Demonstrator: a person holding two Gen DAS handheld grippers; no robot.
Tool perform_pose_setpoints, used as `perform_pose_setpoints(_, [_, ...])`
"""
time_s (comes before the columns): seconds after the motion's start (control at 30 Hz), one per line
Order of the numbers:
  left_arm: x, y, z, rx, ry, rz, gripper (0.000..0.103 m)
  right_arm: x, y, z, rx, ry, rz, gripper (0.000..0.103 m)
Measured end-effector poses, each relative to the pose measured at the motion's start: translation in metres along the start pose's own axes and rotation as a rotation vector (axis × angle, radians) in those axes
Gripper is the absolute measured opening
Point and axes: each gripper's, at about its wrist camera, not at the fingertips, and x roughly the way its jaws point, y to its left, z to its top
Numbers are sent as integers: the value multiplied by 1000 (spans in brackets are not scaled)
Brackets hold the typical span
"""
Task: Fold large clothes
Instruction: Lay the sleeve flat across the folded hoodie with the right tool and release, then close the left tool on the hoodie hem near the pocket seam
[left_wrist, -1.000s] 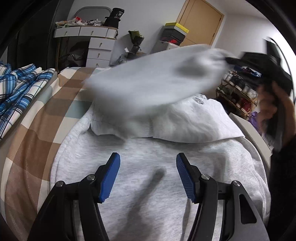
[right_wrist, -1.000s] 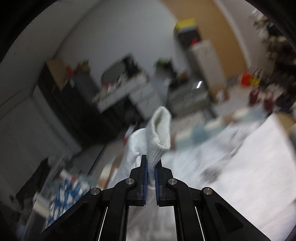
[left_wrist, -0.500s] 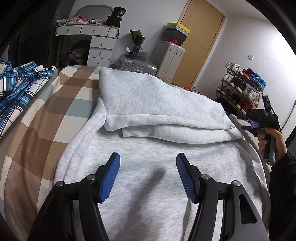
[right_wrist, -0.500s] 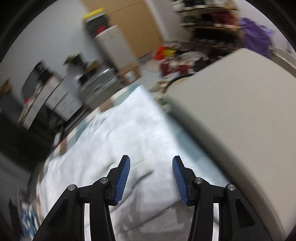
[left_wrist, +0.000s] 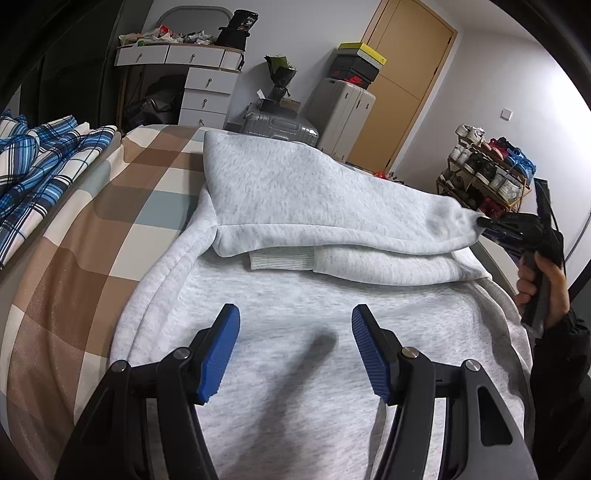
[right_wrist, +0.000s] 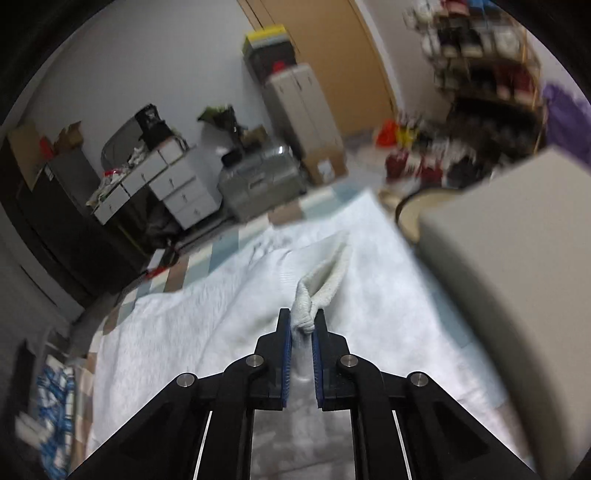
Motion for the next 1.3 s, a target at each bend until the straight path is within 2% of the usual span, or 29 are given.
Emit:
perform_pose_setpoints(0.07, [1, 1, 1, 1, 5, -2, 58, 27, -8, -2, 5, 121, -90, 14])
perform_pose_setpoints(0.1, [2, 1, 1, 1, 5, -3, 58, 37, -19, -7, 49, 198, -135, 18])
perform_pose_setpoints(0.13, [2, 2, 1, 0, 4, -4, 58, 36, -23, -11, 66, 222, -162, 21])
perform_pose_setpoints(0.2, [2, 4, 2, -4, 4, -4, 58, 16, -24, -16, 53, 171, -133, 21])
perform_pose_setpoints(0.23, [3, 4, 2, -5, 7, -4, 58, 1, -24, -21, 39, 151, -113, 32])
perform_pose_setpoints(0.27, [3, 5, 2, -5, 10, -4, 58, -16, -27, -27, 32, 135, -82, 48])
perform_pose_setpoints(0.33, [5, 5, 2, -4, 15, -2, 58, -49, -35, -41, 35, 111, -24, 63])
perform_pose_setpoints(0.37, [5, 5, 2, -4, 16, -2, 58, -56, -39, -46, 33, 117, -9, 67])
perform_pose_setpoints(0.53, [6, 6, 2, -3, 23, -5, 58, -98, -60, -98, 26, 147, -56, 70])
perform_pose_setpoints(0.7, [6, 5, 1, -1, 26, -3, 58, -121, -61, -128, -6, 195, -74, 70])
perform_pose_setpoints(0.77, [6, 5, 1, -2, 27, -2, 58, -130, -57, -137, -26, 205, 3, 70])
perform_pose_setpoints(0.87, [4, 6, 1, -13, 23, -8, 58, -123, -35, -143, -99, 222, 112, 70])
perform_pose_setpoints(0.97, [-10, 2, -2, -16, 26, -52, 58, -103, -18, -156, -145, 292, 110, 69])
perform_pose_setpoints(1.03, [-22, -9, -7, 27, 63, -79, 58, -98, -11, -162, -166, 315, 78, 69])
perform_pose_setpoints(1.17, [-29, -34, -31, 118, 201, -165, 58, -97, -4, -169, -179, 318, 99, 70])
perform_pose_setpoints(1.3, [-20, -46, -43, 127, 284, -236, 58, -95, 1, -169, -197, 323, 77, 70])
